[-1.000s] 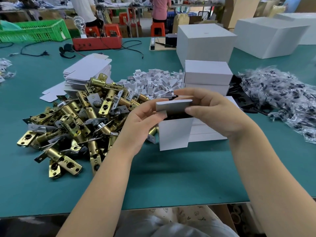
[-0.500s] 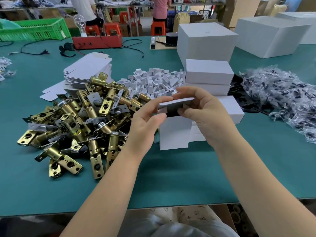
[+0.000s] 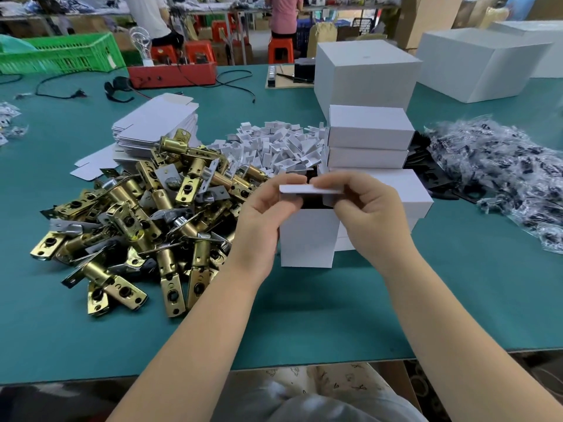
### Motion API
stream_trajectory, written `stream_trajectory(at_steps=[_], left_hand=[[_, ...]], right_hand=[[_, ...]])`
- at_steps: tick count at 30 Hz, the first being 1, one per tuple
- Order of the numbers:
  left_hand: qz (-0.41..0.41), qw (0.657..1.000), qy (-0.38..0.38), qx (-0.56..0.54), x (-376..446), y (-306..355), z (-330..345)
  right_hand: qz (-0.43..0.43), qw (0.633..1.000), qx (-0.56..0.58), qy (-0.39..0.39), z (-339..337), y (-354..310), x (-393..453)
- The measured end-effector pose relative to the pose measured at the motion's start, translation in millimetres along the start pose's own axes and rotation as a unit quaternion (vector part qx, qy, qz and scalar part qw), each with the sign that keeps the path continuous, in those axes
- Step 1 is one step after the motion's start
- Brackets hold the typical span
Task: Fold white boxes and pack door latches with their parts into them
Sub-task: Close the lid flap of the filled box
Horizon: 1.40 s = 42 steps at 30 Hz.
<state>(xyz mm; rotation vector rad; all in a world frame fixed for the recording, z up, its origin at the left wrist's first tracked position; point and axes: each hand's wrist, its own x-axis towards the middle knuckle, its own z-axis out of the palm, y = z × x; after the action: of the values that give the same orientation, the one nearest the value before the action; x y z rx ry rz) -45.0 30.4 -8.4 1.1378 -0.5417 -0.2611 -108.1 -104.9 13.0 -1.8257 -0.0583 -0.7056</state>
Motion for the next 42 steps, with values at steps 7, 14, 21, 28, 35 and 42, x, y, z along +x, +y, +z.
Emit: stream_trajectory(at_steps=[7,14,21,28,35,42], left_hand=[[0.069,0.988,-0.019,0.135,0.2,11.9,-21.9],[0.103,0.971,-0.003,0.214,4.3,14.9,-22.6],[0.139,0.961,0.019,0.238,9.0,19.7,-14.5],[0.134,0.955,-0.011,0.266,6.0,23.5,-21.7],[0.115,0.952,-0.053,0.280,1.7,28.6,-29.9],[0.144,0.939,-0.042,0.309,4.5,28.0,-28.8]], right_hand=[[-0.101,0.987,-0.098,-0.075,-15.2,5.9,-5.5],[-0.072,0.989,-0.110,-0.073,-17.5,5.0,7.7],[-0.130,0.974,-0.176,-0.051,-15.2,-3.9,13.4],[-0.189,0.951,-0.223,-0.099,-20.0,-2.7,16.5],[-0.099,0.974,-0.157,-0.130,-25.9,-0.6,14.2],[-0.090,0.978,-0.156,-0.106,-22.7,1.0,12.6]])
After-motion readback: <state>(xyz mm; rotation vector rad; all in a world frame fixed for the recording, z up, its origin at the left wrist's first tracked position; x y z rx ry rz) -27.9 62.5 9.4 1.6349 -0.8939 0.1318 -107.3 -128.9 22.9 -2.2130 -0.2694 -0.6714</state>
